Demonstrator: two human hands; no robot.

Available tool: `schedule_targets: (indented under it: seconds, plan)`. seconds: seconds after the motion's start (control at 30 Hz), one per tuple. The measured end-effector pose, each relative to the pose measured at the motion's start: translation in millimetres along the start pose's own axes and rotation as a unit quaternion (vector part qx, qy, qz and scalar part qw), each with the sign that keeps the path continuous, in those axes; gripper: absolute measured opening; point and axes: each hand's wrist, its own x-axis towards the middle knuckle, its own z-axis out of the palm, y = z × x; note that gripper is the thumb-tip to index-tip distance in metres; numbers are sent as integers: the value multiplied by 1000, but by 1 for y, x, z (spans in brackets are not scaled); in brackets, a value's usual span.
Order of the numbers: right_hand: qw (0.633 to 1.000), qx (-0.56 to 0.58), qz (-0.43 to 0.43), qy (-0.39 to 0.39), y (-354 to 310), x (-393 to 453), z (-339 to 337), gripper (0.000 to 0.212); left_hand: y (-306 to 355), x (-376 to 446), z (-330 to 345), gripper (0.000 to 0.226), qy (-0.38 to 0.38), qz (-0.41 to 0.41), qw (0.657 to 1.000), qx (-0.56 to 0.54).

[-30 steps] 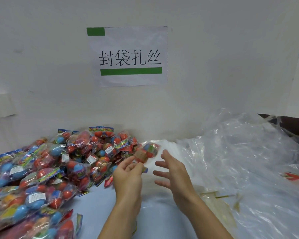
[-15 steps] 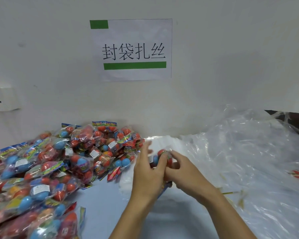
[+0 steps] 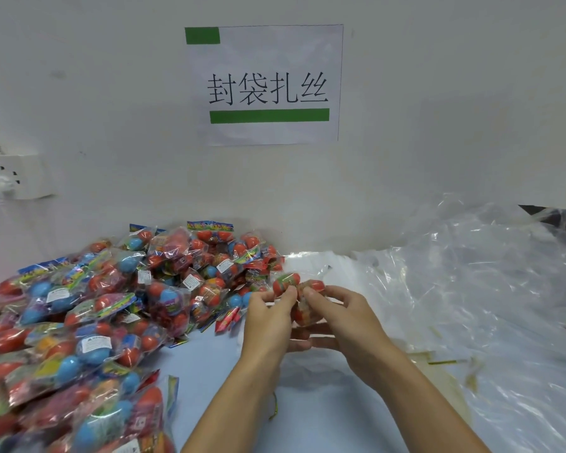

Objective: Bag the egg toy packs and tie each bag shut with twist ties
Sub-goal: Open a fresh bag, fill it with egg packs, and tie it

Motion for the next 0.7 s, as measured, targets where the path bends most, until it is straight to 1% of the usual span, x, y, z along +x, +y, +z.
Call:
schedule_targets:
  seconds: [0.1, 0.23, 0.3, 0.37, 0.57, 0.7]
  plan:
    - [999, 28, -2, 16, 1, -4, 1, 19, 3, 1, -8, 24, -33, -1, 999, 29]
    - [1000, 15, 12, 17, 1, -4, -3, 29, 4, 4, -17, 20, -60, 20, 995, 83]
    - [1000, 17, 17, 14, 0, -4, -7, 35, 1, 5, -18, 21, -55, 38, 990, 121]
    - [1000, 10, 18, 9, -1, -3, -11, 34, -2, 7, -18, 22, -49, 56, 986, 147]
    - [1000, -3, -4, 10, 3, -1, -16, 25, -5, 6, -16, 23, -41, 83, 986, 140]
    - [999, 3, -30, 39, 10, 2, -14, 21, -12, 6, -7, 17, -10, 90, 987, 130]
